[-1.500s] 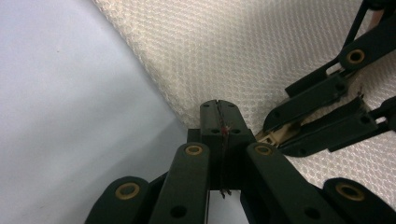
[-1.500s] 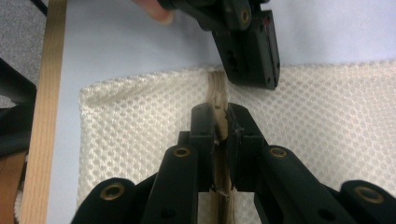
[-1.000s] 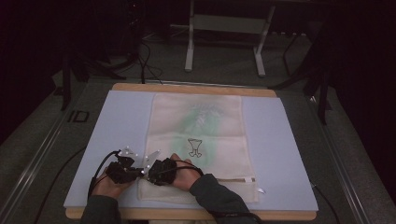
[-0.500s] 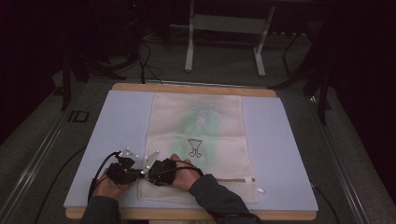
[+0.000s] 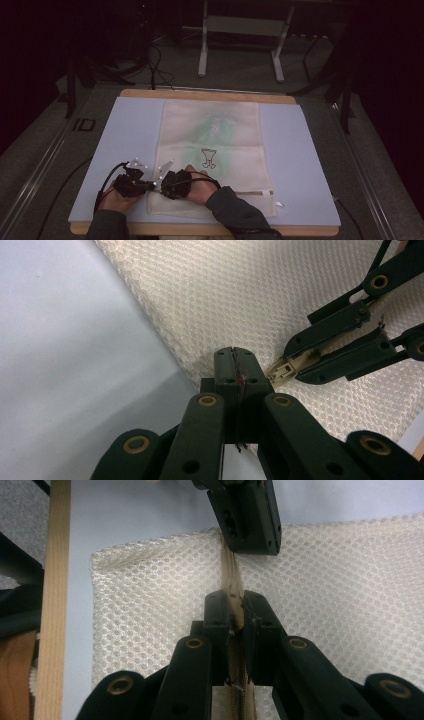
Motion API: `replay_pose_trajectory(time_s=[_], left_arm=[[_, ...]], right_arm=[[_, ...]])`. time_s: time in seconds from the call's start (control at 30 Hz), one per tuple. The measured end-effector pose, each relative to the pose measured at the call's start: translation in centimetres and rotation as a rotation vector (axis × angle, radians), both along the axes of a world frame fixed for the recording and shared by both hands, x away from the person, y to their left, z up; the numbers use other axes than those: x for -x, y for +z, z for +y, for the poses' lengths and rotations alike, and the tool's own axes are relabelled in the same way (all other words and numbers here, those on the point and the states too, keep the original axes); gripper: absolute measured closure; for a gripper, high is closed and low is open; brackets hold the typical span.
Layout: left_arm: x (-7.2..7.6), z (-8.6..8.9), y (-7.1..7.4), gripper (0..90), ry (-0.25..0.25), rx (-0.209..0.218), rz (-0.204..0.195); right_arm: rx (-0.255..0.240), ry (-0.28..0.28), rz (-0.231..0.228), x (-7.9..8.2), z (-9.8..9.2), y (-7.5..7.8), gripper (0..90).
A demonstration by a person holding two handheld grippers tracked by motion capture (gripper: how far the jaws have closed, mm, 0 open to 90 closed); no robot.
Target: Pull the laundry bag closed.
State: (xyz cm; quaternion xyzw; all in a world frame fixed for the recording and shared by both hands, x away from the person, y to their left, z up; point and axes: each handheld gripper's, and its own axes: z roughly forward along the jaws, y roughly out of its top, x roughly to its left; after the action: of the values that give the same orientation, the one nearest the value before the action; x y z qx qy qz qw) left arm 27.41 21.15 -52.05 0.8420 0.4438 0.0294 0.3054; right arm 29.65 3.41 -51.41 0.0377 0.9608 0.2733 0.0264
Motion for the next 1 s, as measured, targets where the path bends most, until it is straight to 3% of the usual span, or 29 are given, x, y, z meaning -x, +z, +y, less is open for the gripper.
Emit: replay_pose_trajectory(time_s=[1.0], left_arm=[[-0.1, 0.2, 0.0, 90.0, -0.004, 0.014, 0.011]], right_arm=[[0.049, 0.037, -0.035, 0.3, -1.6, 0.4, 82.3]])
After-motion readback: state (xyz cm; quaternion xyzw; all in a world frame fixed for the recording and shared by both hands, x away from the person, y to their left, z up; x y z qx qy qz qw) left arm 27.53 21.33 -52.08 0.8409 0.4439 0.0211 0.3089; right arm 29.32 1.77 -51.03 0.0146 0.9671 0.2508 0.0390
